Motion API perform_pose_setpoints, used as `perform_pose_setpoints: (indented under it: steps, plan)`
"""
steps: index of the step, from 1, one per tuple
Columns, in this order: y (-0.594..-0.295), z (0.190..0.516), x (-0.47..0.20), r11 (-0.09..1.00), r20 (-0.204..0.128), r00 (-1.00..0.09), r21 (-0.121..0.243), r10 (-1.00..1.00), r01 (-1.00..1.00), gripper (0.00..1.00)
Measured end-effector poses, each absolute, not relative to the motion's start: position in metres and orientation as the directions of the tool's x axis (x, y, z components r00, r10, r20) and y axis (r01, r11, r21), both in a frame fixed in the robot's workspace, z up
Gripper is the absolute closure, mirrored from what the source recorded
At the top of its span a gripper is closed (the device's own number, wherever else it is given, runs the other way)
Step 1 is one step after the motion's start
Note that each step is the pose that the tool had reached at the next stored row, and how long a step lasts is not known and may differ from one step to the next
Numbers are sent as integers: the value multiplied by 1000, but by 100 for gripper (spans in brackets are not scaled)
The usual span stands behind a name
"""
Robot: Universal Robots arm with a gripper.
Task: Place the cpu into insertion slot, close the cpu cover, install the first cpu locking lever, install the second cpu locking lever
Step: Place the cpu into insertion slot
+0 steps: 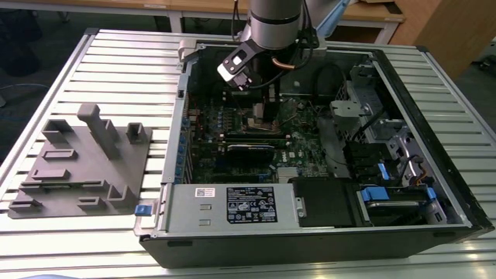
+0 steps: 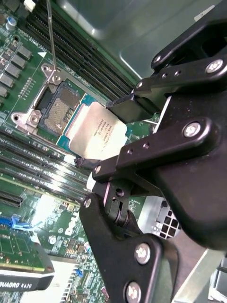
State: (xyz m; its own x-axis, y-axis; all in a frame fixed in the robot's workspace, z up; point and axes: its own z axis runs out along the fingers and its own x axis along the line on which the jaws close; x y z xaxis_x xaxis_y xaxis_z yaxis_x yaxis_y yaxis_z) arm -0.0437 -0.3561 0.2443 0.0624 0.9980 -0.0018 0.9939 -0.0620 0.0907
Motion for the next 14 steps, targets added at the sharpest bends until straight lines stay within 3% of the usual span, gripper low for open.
perform_pose_setpoints:
  steps: [14]
  plan:
    - [-351, 233, -44, -17, -37, 20, 91, 999, 996, 46]
